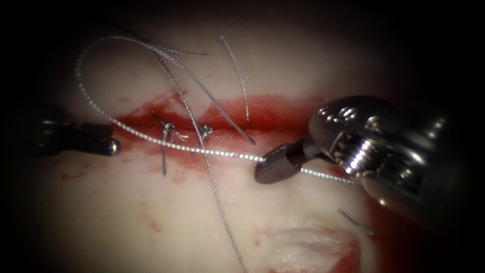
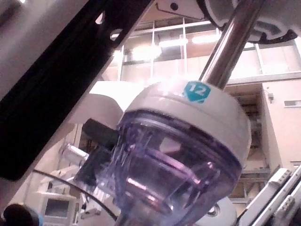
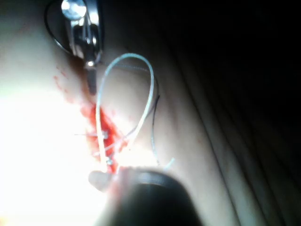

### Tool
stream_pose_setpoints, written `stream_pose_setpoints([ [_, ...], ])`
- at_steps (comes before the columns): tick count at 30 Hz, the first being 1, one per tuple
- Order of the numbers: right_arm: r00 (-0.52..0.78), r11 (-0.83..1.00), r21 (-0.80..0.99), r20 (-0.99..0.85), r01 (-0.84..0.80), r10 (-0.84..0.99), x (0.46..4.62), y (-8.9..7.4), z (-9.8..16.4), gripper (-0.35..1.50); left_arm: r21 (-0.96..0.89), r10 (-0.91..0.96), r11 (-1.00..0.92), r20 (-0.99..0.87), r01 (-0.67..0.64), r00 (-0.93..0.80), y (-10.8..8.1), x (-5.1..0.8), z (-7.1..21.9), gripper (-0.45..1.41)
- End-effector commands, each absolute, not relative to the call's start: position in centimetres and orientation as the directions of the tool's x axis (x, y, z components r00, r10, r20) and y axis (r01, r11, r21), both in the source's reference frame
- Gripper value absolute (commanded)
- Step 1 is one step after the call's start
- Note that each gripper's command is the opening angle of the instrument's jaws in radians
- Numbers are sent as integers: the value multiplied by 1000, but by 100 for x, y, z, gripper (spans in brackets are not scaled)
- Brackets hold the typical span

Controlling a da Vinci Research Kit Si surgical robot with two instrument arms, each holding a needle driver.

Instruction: Wound Closure

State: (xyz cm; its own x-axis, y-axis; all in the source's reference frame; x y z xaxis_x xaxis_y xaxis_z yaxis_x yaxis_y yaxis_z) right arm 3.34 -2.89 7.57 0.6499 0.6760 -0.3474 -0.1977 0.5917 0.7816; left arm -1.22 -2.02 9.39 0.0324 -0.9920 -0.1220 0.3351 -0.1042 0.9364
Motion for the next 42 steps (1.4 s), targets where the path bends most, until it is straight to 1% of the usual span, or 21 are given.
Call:
stream_pose_setpoints([
  [1,638,592,777,-349,-213,687,340,-274,756,-35,933,-987,-142,-159,330,25,-192,-129,937,118],
  [2,633,590,777,-346,-221,693,340,-272,756,-35,928,-980,-177,-196,326,24,-194,-131,937,113],
  [3,622,586,774,-341,-240,705,339,-272,755,-35,924,-968,-237,-252,300,11,-198,-138,938,99],
  [6,618,578,776,-332,-251,713,339,-273,755,-35,937,-973,-231,-229,264,-37,-201,-148,939,94],
  [9,614,580,777,-338,-245,713,341,-273,753,-35,956,-975,-208,-185,205,-126,-212,-164,946,78],
  [12,606,580,780,-350,-234,715,342,-272,750,-35,955,-971,-202,-165,218,-173,-220,-176,955,69],
  [14,603,581,781,-355,-228,714,344,-272,749,-35,959,-971,-187,-149,212,-185,-223,-181,962,69],
  [15,605,580,782,-354,-226,713,344,-274,748,-35,963,-961,-181,-130,199,-243,-222,-185,966,73],
  [16,605,580,782,-354,-226,713,344,-274,748,-35,963,-961,-181,-130,199,-243,-222,-185,966,73],
  [18,606,580,783,-354,-224,712,345,-275,748,-35,967,-937,-181,-113,182,-332,-216,-188,966,81],
  [19,614,577,788,-350,-215,707,345,-277,749,-35,970,-908,-184,-107,157,-404,-211,-189,963,83],
  [25,617,576,790,-349,-211,705,345,-278,748,-35,965,-876,-204,-104,166,-471,-205,-187,956,86],
  [30,617,576,790,-349,-212,705,346,-279,747,-35,968,-870,-203,-109,147,-481,-203,-187,953,86],
  [34,620,574,792,-347,-209,704,348,-280,747,-35,968,-865,-202,-104,151,-490,-202,-191,955,74],
  [35,619,574,792,-347,-209,705,348,-281,746,-35,968,-866,-201,-104,151,-489,-202,-193,956,64],
  [37,619,573,792,-346,-210,705,350,-281,745,-35,969,-875,-197,-106,147,-472,-204,-196,958,31],
  [38,620,572,793,-345,-208,704,351,-282,744,-35,969,-883,-212,-133,129,-450,-207,-197,959,-45],
  [39,620,572,793,-345,-208,704,351,-282,744,-35,969,-883,-212,-133,129,-450,-207,-197,959,-45],
  [41,620,571,794,-344,-209,705,351,-282,744,-35,957,-880,-278,-219,85,-422,-208,-196,958,-45],
  [42,620,571,794,-344,-209,705,351,-282,743,-35,955,-884,-285,-230,78,-406,-207,-196,957,-45],
])
